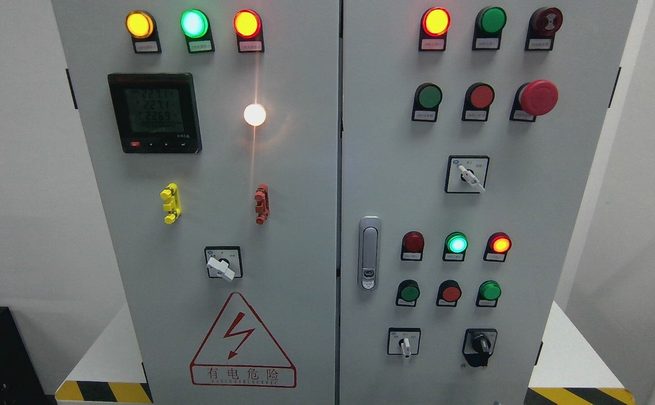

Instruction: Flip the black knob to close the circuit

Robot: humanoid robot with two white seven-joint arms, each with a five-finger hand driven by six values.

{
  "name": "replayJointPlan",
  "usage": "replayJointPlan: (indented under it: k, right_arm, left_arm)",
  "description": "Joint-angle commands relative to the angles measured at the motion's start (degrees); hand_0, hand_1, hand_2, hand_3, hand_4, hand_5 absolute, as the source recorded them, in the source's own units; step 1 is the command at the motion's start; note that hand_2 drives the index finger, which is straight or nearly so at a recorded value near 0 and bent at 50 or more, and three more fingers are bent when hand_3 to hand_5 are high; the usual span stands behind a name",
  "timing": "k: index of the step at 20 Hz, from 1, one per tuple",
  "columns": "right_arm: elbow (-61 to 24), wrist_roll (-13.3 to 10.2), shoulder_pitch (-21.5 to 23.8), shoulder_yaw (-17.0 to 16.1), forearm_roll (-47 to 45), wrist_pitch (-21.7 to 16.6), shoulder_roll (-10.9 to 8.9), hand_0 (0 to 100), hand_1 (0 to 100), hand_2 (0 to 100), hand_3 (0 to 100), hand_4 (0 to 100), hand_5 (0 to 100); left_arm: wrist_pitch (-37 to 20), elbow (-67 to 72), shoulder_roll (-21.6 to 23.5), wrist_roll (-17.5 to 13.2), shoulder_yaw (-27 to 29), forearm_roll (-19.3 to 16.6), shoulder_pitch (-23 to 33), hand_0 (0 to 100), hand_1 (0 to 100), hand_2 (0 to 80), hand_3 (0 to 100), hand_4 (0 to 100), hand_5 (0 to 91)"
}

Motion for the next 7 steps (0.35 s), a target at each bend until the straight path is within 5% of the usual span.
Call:
replayJointPlan:
  k: [1,7]
  right_arm:
    - [-0.9,1.2,0.5,-0.7,-4.3,-0.3,-0.07,0,4,0,8,0,0]
    - [-0.7,1.3,0.5,-1.4,-6.3,-0.5,-0.16,0,2,0,3,0,0]
  left_arm:
    - [0.0,-1.7,0.0,0.0,0.0,0.0,1.3,12,56,0.0,0,0,0.0]
    - [0.0,-1.7,0.0,0.0,0.0,0.0,1.3,12,56,0.0,0,0,0.0]
